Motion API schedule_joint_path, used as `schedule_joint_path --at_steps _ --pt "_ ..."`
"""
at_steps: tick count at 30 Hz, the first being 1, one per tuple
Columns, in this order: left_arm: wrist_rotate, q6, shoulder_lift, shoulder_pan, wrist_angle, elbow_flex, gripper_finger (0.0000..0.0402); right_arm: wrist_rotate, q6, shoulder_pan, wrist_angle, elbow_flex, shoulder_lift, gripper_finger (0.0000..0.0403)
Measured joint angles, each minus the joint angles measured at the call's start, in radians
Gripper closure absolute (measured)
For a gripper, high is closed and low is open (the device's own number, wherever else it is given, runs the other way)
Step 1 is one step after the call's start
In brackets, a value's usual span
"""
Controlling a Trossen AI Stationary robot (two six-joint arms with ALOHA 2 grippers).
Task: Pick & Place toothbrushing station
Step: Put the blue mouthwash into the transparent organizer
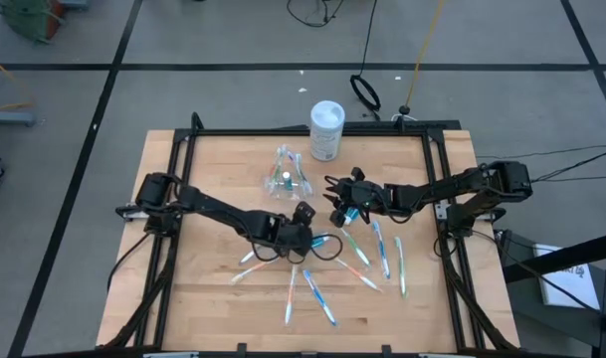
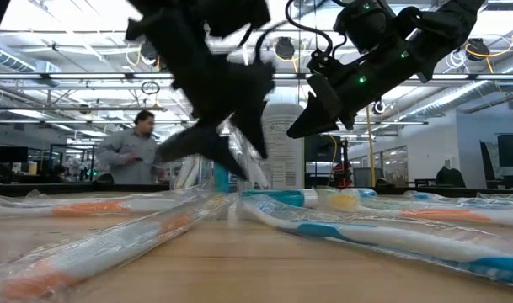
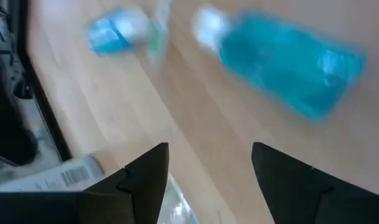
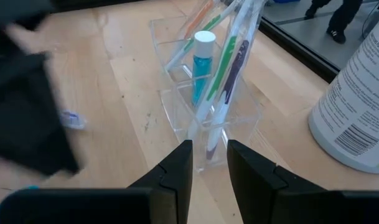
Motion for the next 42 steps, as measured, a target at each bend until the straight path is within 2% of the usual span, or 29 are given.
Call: schedule_joint_path --at_steps 4,8,11,17,24,35,42 --pt "0.154 -0.176 0.0 -0.004 -0.017 0.083 0.0165 0.0 0.0 0.0 -0.002 0.0 0.0 0.0312" --pt "0.345 -0.517 -0.002 0.03 0.066 0.096 0.0165 0.0 0.0 0.0 -0.022 0.0 0.0 0.0312" --pt "0.384 -0.654 -0.001 0.048 0.111 0.077 0.0165 0.0 0.0 0.0 -0.044 0.0 0.0 0.0312" --pt "0.276 -0.653 -0.001 0.08 0.291 0.006 0.0165 0.001 -0.003 -0.006 -0.059 0.0 0.0 0.0312" --pt "0.383 -0.743 -0.001 0.094 0.36 -0.056 0.0165 0.002 -0.002 -0.032 -0.061 0.0 0.0 0.0312" --pt "0.383 -0.75 -0.001 0.095 0.406 -0.112 0.0165 0.001 0.005 -0.039 -0.067 0.0 0.0 0.0312" --pt "0.384 -0.781 -0.001 0.093 0.356 -0.119 0.0165 0.001 0.005 -0.039 -0.068 0.0 0.0 0.0312"
